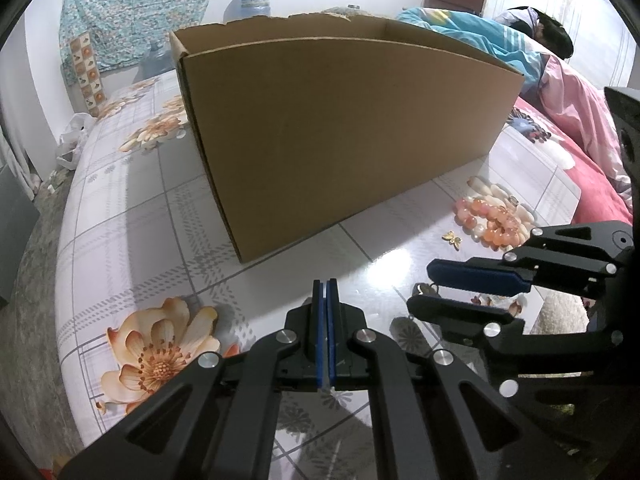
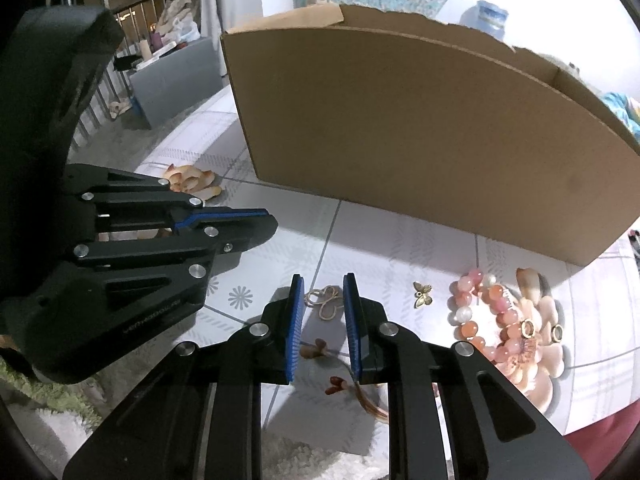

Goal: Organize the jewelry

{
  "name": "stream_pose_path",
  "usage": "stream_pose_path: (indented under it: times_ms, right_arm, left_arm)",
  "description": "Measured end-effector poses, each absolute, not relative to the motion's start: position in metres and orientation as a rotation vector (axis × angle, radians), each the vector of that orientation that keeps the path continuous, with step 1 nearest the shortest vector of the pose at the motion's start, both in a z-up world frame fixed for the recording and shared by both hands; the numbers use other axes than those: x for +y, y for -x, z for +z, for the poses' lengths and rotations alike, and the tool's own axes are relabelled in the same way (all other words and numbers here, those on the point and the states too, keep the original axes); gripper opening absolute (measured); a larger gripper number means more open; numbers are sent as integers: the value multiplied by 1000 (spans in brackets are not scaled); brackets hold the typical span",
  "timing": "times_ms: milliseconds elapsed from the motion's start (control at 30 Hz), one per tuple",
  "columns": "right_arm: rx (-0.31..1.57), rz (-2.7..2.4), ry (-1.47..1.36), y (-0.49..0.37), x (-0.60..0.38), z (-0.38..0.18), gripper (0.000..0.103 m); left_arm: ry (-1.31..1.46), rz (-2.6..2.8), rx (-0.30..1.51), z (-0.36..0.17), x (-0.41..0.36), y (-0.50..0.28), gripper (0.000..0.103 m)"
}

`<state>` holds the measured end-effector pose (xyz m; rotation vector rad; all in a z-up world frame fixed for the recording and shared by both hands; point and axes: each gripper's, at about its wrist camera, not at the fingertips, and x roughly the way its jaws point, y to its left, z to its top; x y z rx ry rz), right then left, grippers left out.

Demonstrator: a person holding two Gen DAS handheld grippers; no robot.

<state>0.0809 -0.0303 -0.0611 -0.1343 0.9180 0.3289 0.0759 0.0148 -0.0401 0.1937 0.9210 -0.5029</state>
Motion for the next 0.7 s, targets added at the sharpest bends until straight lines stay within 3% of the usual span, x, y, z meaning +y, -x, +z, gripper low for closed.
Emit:
stream_pose_path:
  times_ms: [333, 533, 700]
  right_arm:
    - [857, 205, 126, -60, -65, -37, 17]
    - [808, 57, 75, -46, -109, -20, 17]
    - [786, 12, 38, -38, -127, -14, 17]
  left_arm:
    - [-207, -604, 887, -33, -5, -73, 2]
    - [-272, -738, 881, -36, -45, -76, 27]
    - [-328, -780, 878, -42, -68, -77, 28]
